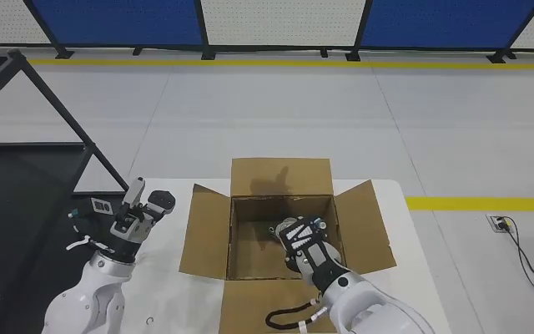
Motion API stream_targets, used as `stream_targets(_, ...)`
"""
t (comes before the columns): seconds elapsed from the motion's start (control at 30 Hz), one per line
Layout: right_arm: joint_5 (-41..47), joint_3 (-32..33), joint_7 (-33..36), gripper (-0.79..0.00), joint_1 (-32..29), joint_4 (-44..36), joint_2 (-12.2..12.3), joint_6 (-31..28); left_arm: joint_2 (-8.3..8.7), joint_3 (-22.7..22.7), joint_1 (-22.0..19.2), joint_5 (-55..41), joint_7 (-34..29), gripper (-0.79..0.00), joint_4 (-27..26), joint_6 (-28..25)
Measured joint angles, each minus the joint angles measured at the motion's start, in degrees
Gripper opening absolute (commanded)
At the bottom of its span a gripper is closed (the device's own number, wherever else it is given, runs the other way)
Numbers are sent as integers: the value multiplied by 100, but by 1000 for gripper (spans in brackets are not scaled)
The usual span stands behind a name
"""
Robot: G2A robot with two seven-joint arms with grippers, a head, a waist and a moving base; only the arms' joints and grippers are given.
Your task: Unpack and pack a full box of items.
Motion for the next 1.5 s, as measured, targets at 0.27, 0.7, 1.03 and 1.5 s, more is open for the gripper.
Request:
stream_targets(0.27,192,133,-337,-785,-123,34,-10,27,0,26,29,19,-25,0,-32,11)
stream_targets(0.7,-65,2263,-956,-785,-969,-801,59,1000,32,133,86,114,-356,0,-138,-24)
stream_targets(1.03,599,3772,-765,-785,-1860,-802,98,825,46,161,23,136,-315,0,-126,-49)
stream_targets(1.5,1180,4210,-719,-785,-1782,749,174,-31,44,280,16,228,-75,0,-137,-57)
